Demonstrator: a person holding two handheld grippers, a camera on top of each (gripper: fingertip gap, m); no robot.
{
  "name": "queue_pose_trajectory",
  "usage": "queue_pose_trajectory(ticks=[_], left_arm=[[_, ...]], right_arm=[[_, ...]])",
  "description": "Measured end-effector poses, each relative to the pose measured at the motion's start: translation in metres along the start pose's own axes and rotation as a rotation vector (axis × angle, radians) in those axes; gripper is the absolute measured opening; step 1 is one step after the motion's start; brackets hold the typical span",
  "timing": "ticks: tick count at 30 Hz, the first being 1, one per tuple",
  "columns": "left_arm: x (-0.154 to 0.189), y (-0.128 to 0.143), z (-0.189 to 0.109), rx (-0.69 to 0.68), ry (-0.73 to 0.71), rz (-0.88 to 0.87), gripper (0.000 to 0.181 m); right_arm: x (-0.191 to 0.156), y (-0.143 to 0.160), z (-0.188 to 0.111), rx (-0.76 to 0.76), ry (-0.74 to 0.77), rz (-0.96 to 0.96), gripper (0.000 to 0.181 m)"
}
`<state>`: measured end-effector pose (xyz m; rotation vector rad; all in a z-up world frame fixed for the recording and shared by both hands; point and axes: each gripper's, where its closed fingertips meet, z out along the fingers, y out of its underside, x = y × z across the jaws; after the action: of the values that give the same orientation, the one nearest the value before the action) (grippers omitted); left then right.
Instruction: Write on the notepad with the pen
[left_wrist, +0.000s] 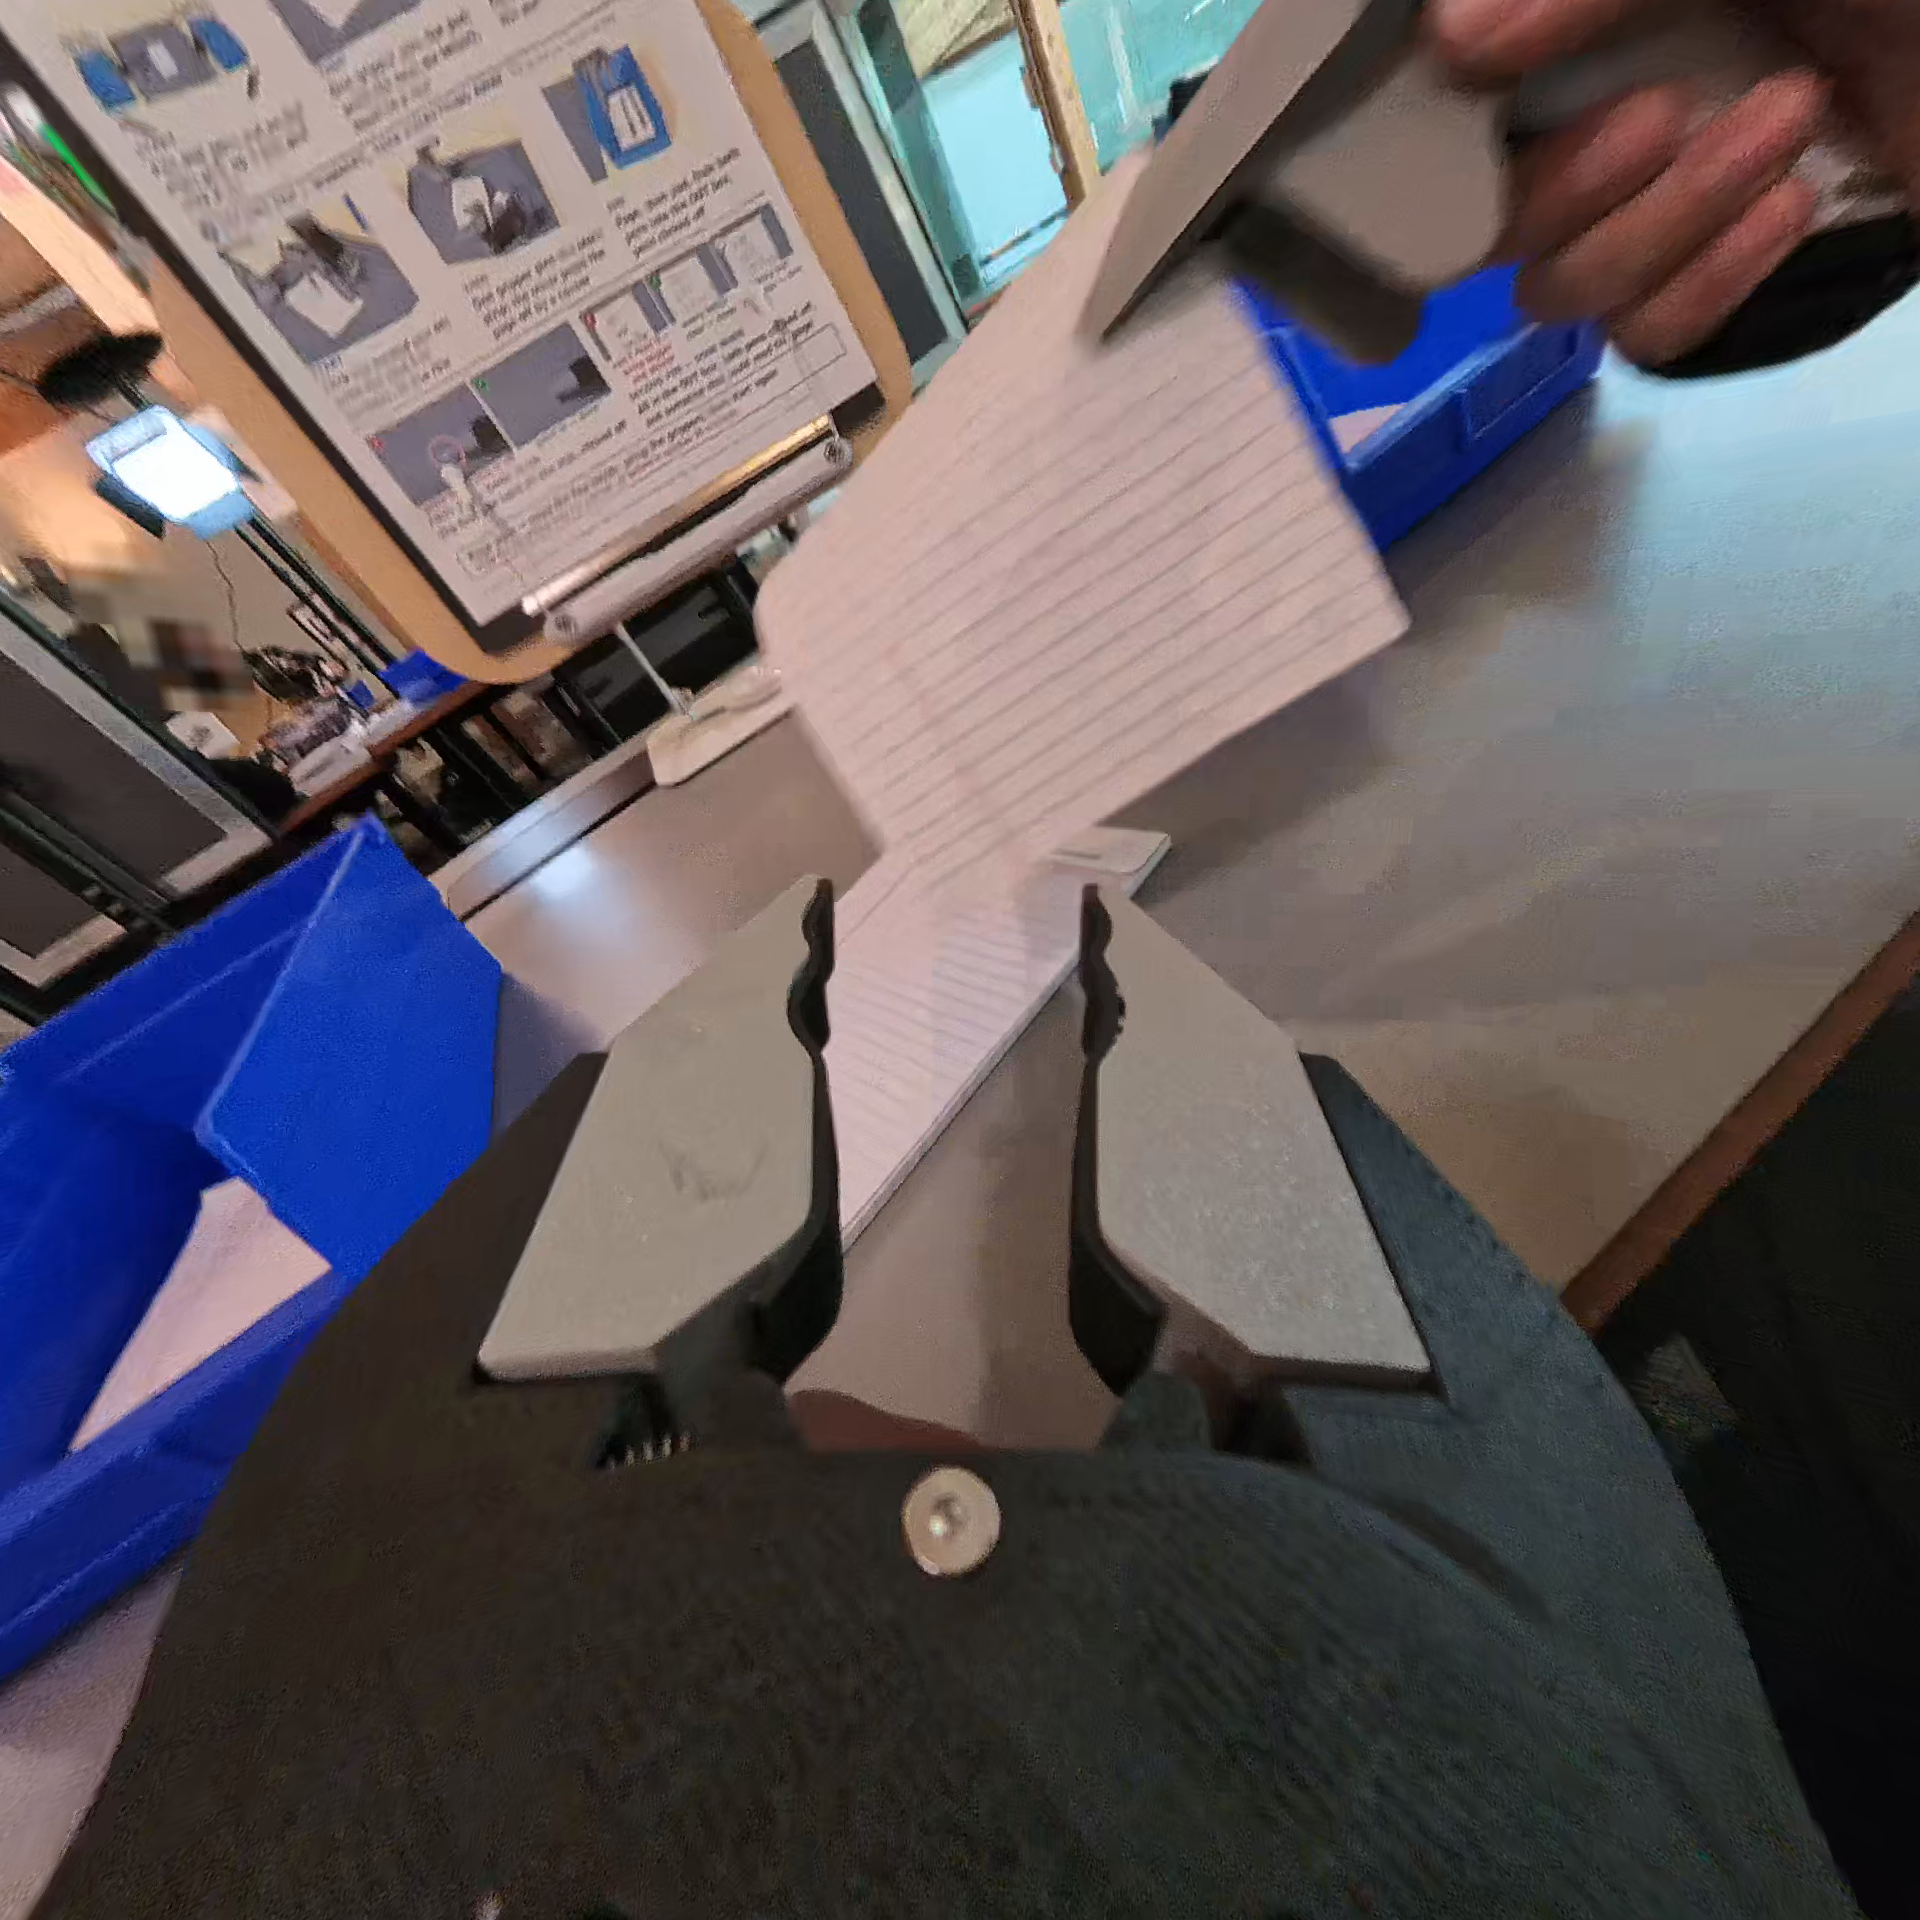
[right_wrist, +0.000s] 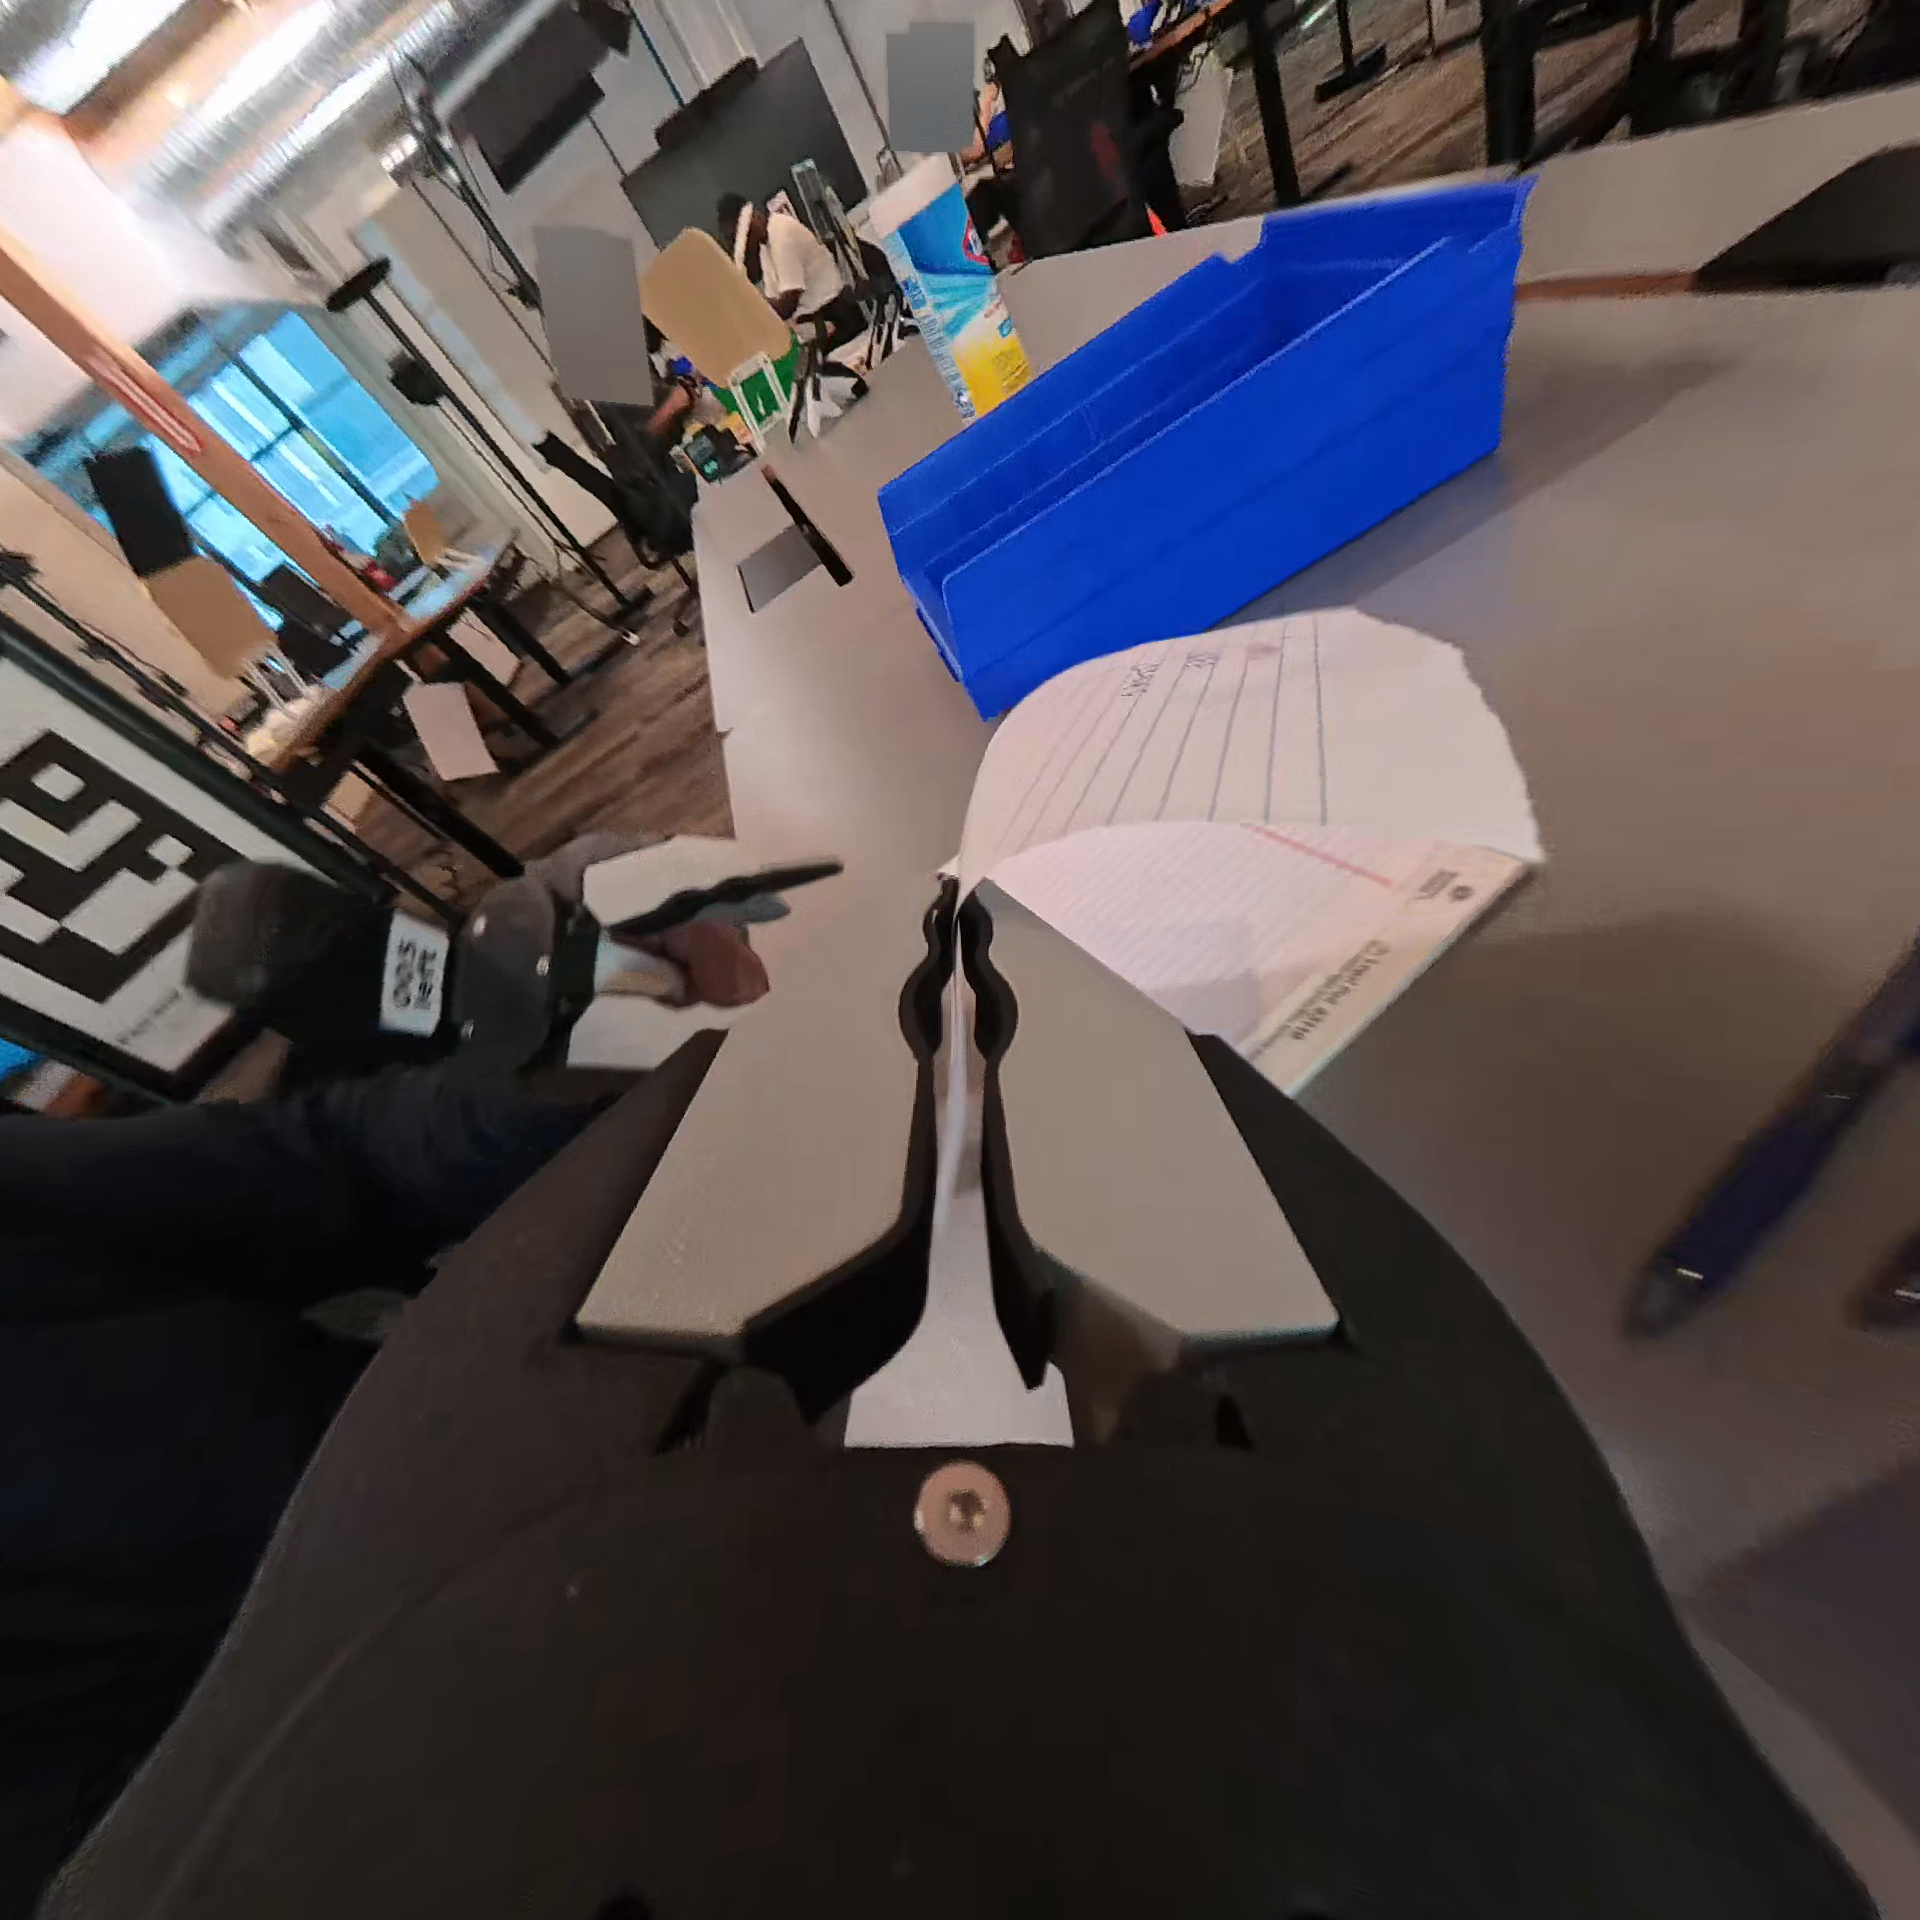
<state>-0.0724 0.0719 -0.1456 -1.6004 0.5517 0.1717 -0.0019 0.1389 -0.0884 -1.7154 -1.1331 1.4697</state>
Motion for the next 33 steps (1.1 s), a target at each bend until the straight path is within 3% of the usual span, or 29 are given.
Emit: queue_pose_trajectory(ticks=[2,5,9,12,15,23,24,28,33], left_arm=[[-0.012,0.006,0.001,-0.026,0.026,-0.102,0.053],[-0.035,0.013,0.001,-0.031,0.017,-0.236,0.058],[-0.040,0.022,0.004,-0.063,0.066,-0.336,0.061],[-0.036,0.028,0.008,-0.103,0.114,-0.367,0.061],[-0.031,0.031,0.014,-0.134,0.143,-0.369,0.061],[-0.026,0.033,0.021,-0.165,0.142,-0.332,0.056],[-0.026,0.033,0.021,-0.165,0.139,-0.325,0.056],[-0.028,0.032,0.020,-0.153,0.132,-0.334,0.056],[-0.030,0.031,0.019,-0.142,0.123,-0.337,0.055]], right_arm=[[0.003,-0.012,-0.025,-0.004,0.013,-0.070,0.000],[0.036,-0.043,-0.075,0.013,0.147,-0.125,0.000],[0.107,-0.092,-0.157,0.063,0.433,-0.106,0.000],[0.160,-0.088,-0.194,-0.069,0.606,-0.050,0.000],[0.197,-0.073,-0.204,-0.168,0.699,0.012,0.000],[0.272,-0.037,-0.194,-0.283,0.840,0.139,0.000],[0.278,-0.037,-0.194,-0.294,0.874,0.132,0.009],[0.286,-0.053,-0.196,-0.249,0.964,0.102,0.039],[0.265,-0.100,-0.214,-0.011,1.060,-0.023,0.046]])
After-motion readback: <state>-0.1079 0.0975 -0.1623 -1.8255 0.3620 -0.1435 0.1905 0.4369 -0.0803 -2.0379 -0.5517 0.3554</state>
